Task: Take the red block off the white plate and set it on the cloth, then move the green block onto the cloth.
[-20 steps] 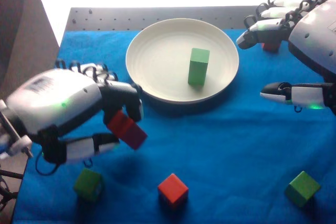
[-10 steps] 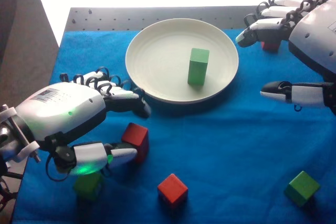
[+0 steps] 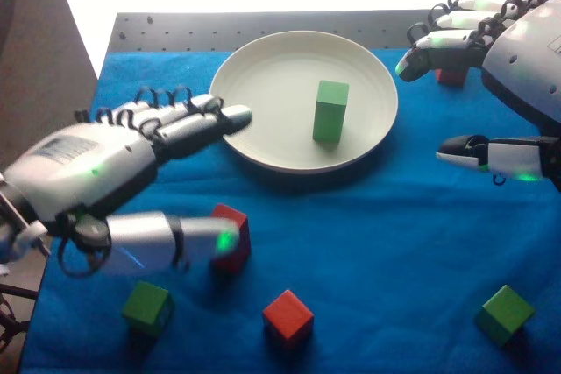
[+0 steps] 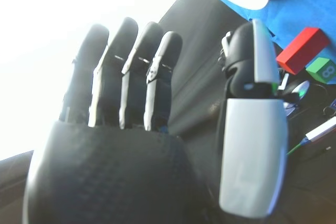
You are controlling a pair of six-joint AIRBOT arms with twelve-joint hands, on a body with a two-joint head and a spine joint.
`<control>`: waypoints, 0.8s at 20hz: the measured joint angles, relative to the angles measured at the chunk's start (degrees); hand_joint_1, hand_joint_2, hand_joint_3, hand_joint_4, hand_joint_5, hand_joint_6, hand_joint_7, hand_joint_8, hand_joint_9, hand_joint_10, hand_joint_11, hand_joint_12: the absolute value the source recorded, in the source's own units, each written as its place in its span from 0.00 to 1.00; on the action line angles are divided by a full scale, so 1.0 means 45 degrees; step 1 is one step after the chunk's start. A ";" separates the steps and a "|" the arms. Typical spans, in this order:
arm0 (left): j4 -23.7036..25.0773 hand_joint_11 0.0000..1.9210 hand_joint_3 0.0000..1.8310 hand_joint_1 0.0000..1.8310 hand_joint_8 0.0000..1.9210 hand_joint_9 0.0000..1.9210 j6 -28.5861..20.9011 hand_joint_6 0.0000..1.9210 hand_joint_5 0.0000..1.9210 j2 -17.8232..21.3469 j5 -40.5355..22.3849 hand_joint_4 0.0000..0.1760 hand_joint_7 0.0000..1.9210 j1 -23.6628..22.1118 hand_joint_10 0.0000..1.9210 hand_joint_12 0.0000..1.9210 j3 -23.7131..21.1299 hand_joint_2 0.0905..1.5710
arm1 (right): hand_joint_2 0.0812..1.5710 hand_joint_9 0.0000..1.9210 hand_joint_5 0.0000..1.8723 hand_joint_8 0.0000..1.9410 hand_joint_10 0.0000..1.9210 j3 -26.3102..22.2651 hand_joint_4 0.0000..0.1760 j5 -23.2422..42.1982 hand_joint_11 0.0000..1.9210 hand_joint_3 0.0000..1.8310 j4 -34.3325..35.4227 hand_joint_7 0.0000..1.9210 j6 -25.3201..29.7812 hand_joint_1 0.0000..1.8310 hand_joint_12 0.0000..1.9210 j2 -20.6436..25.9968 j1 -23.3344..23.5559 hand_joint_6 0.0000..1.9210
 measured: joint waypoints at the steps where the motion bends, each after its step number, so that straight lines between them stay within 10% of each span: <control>1: -0.0136 0.00 0.00 0.01 0.00 0.07 0.0005 0.00 0.08 0.0024 -0.0287 0.74 0.05 0.0000 0.00 0.27 0.0058 0.75 | 0.62 0.29 0.34 0.43 0.59 0.0112 0.00 0.0000 0.18 0.02 0.0005 0.33 0.0005 0.54 0.85 -0.0005 0.0000 0.25; 5: -0.0379 0.00 0.00 0.03 0.00 0.08 0.0005 0.00 0.09 0.0039 -0.0918 0.99 0.05 0.0000 0.00 0.35 0.0087 0.78 | 0.65 0.32 0.34 0.39 0.62 0.0559 0.00 0.0257 0.27 0.00 0.0301 0.36 -0.0005 0.49 0.87 -0.0248 0.0578 0.19; 11: -0.1025 0.00 0.00 0.03 0.00 0.13 0.0010 0.00 0.13 0.0199 -0.1724 0.70 0.10 0.0083 0.00 0.47 0.0087 0.77 | 0.61 0.32 0.36 0.24 0.48 0.1783 0.00 0.1821 0.22 0.00 -0.0078 0.39 0.0000 0.52 0.79 -0.1744 0.2093 0.03; 16: -0.1069 0.00 0.00 0.04 0.00 0.11 0.0010 0.00 0.13 0.0199 -0.1996 0.83 0.10 0.0107 0.00 0.43 0.0087 0.75 | 0.59 0.30 0.36 0.15 0.48 0.2914 0.00 0.2982 0.19 0.00 -0.0117 0.42 -0.0005 0.48 0.79 -0.2837 0.2875 0.00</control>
